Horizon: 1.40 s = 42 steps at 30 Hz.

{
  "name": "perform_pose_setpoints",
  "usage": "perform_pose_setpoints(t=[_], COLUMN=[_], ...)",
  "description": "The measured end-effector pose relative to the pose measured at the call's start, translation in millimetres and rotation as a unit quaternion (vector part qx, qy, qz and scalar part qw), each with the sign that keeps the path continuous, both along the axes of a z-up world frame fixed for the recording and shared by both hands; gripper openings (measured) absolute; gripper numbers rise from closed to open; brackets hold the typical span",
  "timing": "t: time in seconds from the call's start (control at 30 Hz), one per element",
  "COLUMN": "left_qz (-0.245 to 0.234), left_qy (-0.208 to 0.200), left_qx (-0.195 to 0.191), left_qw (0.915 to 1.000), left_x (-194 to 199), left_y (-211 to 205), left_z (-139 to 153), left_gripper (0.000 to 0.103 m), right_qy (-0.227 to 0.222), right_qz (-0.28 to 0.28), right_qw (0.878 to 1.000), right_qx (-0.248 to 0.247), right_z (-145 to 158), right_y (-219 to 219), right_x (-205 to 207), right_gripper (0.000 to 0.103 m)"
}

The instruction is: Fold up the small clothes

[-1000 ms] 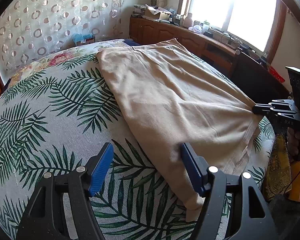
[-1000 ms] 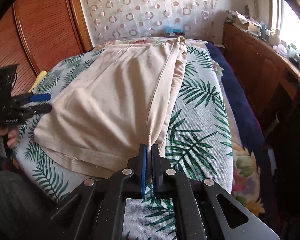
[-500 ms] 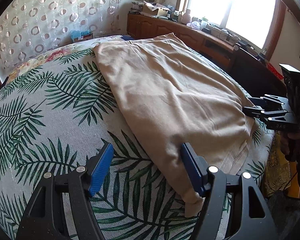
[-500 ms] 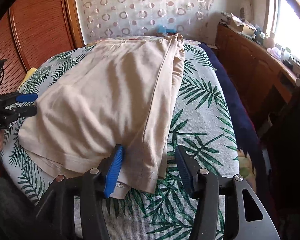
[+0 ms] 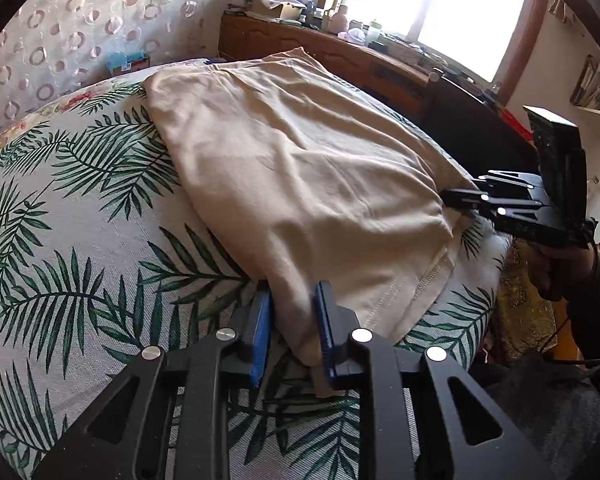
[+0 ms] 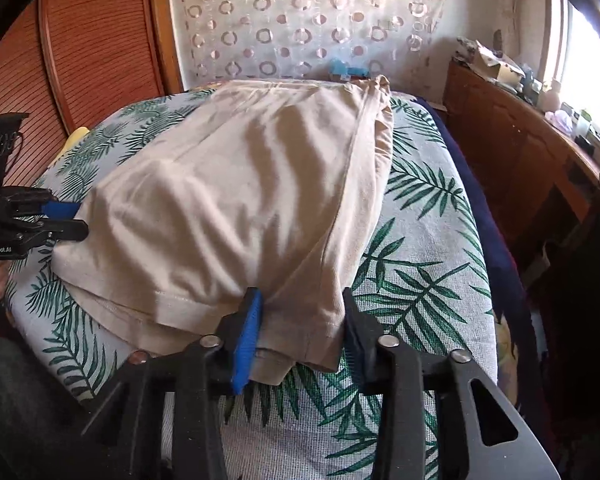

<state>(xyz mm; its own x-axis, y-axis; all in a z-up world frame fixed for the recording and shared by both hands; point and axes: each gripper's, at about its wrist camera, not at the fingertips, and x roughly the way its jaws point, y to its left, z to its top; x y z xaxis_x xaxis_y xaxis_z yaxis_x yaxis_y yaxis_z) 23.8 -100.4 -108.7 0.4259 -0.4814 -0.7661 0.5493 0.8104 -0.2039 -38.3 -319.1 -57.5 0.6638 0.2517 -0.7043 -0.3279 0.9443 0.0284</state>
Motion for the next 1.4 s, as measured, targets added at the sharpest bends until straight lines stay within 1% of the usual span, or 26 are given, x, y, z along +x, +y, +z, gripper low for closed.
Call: perform_pose_setpoints(t=[0.07,0.1,0.13,0.2,0.3,0.37,0.47,0.6,0.67,0.77,0.83,0.9,1.0,1.07,1.2,1.27,1.33,1.4], left_qz=[-0.008,-0.01,-0.012,-0.011,-0.006,0.002,0.013,0.03,0.041,0.053,0.061,0.071,0.086,0.094,0.103,0.101,0.1,0.088], left_qy=[0.001,0.004,0.004,-0.004,-0.021,-0.035,-0.057,-0.066,-0.073,-0.087,-0.084,-0.084,-0.067,-0.059,-0.045,-0.038,-0.038,-0.039], left_qx=[0.002,-0.002,-0.006,-0.02,-0.055,-0.07,-0.082,-0.1,-0.096,-0.089,-0.087,-0.08,-0.073,-0.07,-0.057,-0.049,-0.041,-0.042], left_qw=[1.0,0.9999,0.9999,0.9997,0.9983,0.9969,0.9949,0.9924,0.9919,0.9908,0.9907,0.9907,0.9914,0.9914,0.992,0.9929,0.9934,0.9944], left_x=[-1,-1,-2,-2,-1,4,17,49,70,106,127,153,189,206,233,243,247,248], left_y=[-2,-2,-1,1,8,11,15,21,22,22,23,24,27,29,30,28,26,26], left_z=[0,1,2,9,28,42,61,78,84,93,93,90,80,73,56,48,44,41], left_gripper=[0.015,0.007,0.005,0.004,0.004,0.004,0.004,0.003,0.003,0.003,0.004,0.004,0.004,0.004,0.004,0.004,0.004,0.004], right_qy=[0.005,0.005,0.004,0.0,-0.016,-0.031,-0.057,-0.091,-0.099,-0.108,-0.108,-0.098,-0.08,-0.068,-0.055,-0.051,-0.048,-0.058], right_qz=[0.002,0.003,0.005,0.005,0.005,0.007,0.01,0.012,0.01,0.008,0.002,-0.002,-0.01,-0.012,-0.01,-0.013,-0.015,-0.024], right_qw=[1.0,1.0,1.0,0.999,0.999,0.997,0.994,0.993,0.992,0.992,0.992,0.993,0.995,0.996,0.997,0.997,0.997,0.997], right_qx=[0.022,0.024,0.026,0.035,0.052,0.067,0.089,0.08,0.078,0.07,0.061,0.061,0.059,0.059,0.052,0.05,0.052,0.044], right_z=[0,-1,-1,0,9,23,47,73,83,96,99,98,90,83,78,84,87,93], right_y=[-4,-5,-5,-6,-11,-16,-23,-24,-22,-16,-9,-4,6,15,27,27,25,23], right_x=[0,1,1,0,-2,-2,5,25,42,79,108,140,182,204,231,242,246,246], right_gripper=[0.012,0.011,0.009,0.008,0.008,0.008,0.008,0.008,0.008,0.008,0.008,0.008,0.008,0.008,0.008,0.008,0.013,0.03])
